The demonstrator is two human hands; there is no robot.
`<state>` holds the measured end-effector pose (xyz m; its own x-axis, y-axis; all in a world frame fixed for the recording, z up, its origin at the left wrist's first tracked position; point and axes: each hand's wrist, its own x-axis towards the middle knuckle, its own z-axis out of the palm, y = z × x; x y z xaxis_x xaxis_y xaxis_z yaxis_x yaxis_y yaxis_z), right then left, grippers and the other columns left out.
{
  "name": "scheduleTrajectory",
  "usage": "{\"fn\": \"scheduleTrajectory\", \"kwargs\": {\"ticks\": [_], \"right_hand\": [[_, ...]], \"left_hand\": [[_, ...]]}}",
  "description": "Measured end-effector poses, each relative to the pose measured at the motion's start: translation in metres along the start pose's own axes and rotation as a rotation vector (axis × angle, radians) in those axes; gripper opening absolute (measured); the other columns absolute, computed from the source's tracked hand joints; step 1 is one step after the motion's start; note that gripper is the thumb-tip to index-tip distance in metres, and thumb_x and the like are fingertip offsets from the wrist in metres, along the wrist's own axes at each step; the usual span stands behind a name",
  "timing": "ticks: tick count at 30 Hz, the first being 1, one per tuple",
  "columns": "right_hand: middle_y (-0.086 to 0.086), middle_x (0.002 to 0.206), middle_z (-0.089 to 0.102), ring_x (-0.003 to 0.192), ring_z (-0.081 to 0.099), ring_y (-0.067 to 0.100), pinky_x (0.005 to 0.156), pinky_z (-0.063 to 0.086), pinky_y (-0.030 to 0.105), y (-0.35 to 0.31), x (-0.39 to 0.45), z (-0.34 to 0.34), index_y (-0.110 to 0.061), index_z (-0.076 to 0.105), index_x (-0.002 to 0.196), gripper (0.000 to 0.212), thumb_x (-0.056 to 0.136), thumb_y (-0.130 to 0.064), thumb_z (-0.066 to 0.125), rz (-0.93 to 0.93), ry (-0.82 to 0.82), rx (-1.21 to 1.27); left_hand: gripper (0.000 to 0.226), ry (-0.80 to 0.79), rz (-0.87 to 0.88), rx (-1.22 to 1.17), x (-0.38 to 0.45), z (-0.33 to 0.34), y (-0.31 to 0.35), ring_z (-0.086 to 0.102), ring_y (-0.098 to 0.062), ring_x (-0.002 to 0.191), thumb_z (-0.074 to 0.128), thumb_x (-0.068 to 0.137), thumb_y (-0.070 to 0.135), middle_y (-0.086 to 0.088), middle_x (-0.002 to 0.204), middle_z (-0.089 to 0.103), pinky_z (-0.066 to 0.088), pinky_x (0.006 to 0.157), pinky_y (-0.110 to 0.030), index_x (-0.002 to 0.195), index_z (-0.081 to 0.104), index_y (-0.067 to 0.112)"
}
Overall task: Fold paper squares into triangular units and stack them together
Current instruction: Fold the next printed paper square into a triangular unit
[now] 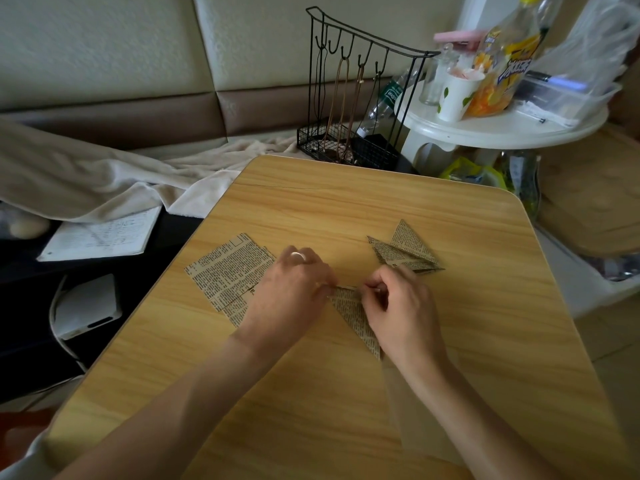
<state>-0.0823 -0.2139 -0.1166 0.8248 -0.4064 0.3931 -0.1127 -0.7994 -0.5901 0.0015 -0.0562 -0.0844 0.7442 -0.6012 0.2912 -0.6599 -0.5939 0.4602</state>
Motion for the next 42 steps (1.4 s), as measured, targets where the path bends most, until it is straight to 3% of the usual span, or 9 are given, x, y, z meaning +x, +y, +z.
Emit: {"fn": "scheduleTrajectory", "kwargs": {"ticks": [6,10,14,19,24,31,35,38,42], "right_hand": [[0.005,0.098,0.061,0.091,0.061,0.026,0.081,0.054,0.04,-0.002,0.0,-0.003,-0.007,0.069,0.094,0.011,0.087,-0.007,0.078,-0.104,0.013,-0.108],[0.003,0.099,0.064,0.095,0.059,0.025,0.087,0.053,0.042,-0.003,-0.001,-0.002,-0.008,0.072,0.096,0.011,0.087,-0.001,0.069,-0.259,-0.13,-0.189],[0.001,0.102,0.064,0.097,0.058,0.025,0.086,0.051,0.043,-0.003,-0.001,-0.002,-0.012,0.07,0.1,0.012,0.093,-0.017,0.062,-0.28,-0.161,-0.22],[0.002,0.107,0.063,0.1,0.057,0.025,0.089,0.05,0.04,-0.002,0.0,-0.005,-0.012,0.069,0.104,0.029,0.092,-0.039,0.065,-0.289,-0.205,-0.209],[-0.003,0.097,0.063,0.094,0.06,0.02,0.076,0.05,0.033,-0.001,0.001,-0.006,-0.016,0.069,0.094,0.018,0.087,-0.03,0.076,-0.276,-0.153,-0.22],[0.001,0.084,0.063,0.079,0.063,0.023,0.064,0.052,0.038,-0.007,-0.003,-0.007,-0.012,0.067,0.085,0.014,0.097,-0.02,0.066,-0.312,-0.044,-0.203],[-0.002,0.083,0.061,0.069,0.057,0.02,0.061,0.05,0.039,-0.008,0.0,-0.009,-0.01,0.066,0.087,0.015,0.101,-0.014,0.063,-0.235,-0.006,-0.023],[-0.011,0.077,0.054,0.066,0.047,0.005,0.064,0.037,0.019,-0.011,0.003,-0.011,-0.009,0.066,0.086,0.014,0.101,-0.008,0.064,-0.208,0.046,0.105],[-0.015,0.077,0.061,0.067,0.056,-0.002,0.065,0.041,0.016,-0.01,0.004,-0.009,-0.01,0.067,0.098,0.005,0.1,-0.008,0.063,-0.159,0.042,0.165]], "left_hand": [[0.023,-0.074,0.071,0.037,-0.002,0.003,0.003,0.056,-0.02,0.113,0.063,0.098,0.018,-0.001,0.112,0.07,0.049,0.091,-0.034,0.115,0.078,0.021],[0.02,-0.029,0.043,0.056,-0.001,0.005,0.0,0.056,-0.024,0.109,0.063,0.098,0.018,-0.006,0.106,0.07,0.046,0.094,-0.035,0.109,0.079,0.017],[0.017,-0.011,0.055,0.051,-0.002,0.008,-0.004,0.058,-0.027,0.104,0.066,0.096,0.015,-0.008,0.101,0.069,0.045,0.092,-0.033,0.106,0.08,0.014],[0.026,-0.05,0.08,0.029,-0.001,0.009,-0.01,0.056,-0.027,0.105,0.068,0.095,0.015,-0.008,0.102,0.064,0.044,0.094,-0.032,0.12,0.076,0.019],[0.021,-0.011,0.115,0.06,-0.002,0.008,-0.011,0.058,-0.029,0.101,0.07,0.093,0.016,-0.008,0.097,0.063,0.054,0.082,-0.041,0.112,0.078,0.017],[0.023,0.007,0.127,0.121,-0.003,0.009,-0.009,0.057,-0.028,0.097,0.066,0.085,0.016,-0.005,0.1,0.066,0.053,0.081,-0.042,0.105,0.077,0.015],[0.009,0.044,0.005,-0.113,0.0,0.004,-0.006,0.062,-0.021,0.094,0.07,0.088,0.012,-0.001,0.096,0.068,0.052,0.083,-0.037,0.095,0.075,0.013],[0.01,0.038,-0.171,-0.425,0.004,-0.001,-0.003,0.066,-0.006,0.076,0.073,0.09,0.012,0.009,0.08,0.07,0.052,0.07,-0.023,0.096,0.071,0.019],[0.029,0.014,-0.435,-0.863,0.005,-0.004,-0.002,0.074,-0.014,0.077,0.077,0.091,0.017,0.003,0.079,0.076,0.06,0.079,-0.037,0.114,0.058,0.019]]}}
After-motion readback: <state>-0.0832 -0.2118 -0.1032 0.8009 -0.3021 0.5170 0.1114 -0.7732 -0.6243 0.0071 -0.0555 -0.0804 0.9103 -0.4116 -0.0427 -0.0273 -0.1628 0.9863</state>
